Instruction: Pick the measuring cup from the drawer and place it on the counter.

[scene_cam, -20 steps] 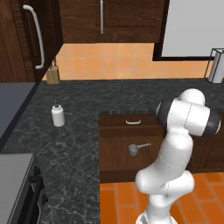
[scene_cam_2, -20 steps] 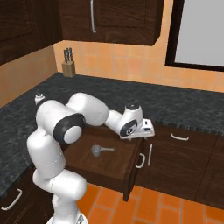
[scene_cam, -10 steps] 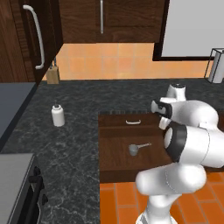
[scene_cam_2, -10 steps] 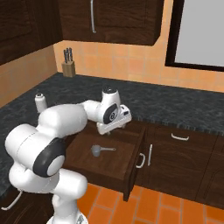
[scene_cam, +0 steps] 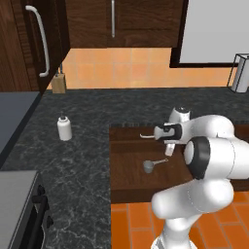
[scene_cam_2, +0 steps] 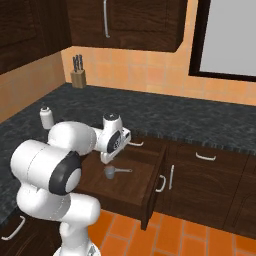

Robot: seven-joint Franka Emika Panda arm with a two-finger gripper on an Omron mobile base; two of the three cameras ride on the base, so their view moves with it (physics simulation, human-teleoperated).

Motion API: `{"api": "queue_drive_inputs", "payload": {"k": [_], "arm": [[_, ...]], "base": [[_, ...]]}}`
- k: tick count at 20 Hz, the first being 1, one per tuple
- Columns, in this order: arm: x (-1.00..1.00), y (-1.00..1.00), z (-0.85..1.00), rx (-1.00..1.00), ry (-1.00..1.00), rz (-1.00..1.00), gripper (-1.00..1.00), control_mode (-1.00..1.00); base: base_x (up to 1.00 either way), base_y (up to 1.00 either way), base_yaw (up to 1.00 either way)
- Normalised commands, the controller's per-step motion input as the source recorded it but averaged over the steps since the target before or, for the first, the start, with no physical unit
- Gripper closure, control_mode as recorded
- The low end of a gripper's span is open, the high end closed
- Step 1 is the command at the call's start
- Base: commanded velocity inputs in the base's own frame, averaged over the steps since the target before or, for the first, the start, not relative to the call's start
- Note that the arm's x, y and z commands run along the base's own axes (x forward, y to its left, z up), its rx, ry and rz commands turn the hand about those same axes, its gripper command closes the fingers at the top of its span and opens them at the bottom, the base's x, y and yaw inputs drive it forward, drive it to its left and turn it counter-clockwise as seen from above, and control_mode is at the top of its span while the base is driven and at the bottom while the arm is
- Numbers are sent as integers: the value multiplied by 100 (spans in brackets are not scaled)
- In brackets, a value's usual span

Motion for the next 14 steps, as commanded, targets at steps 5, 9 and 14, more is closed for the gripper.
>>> {"api": "queue_drive_inputs", "payload": {"k": [5, 9, 14], "arm": [[41, -5, -12, 6, 9, 43, -100, -100], [32, -4, -21, 5, 11, 32, -100, -100], [30, 8, -44, -2, 4, 18, -100, -100]], "base": [[0, 0, 0], [0, 0, 0], [0, 0, 0]]}}
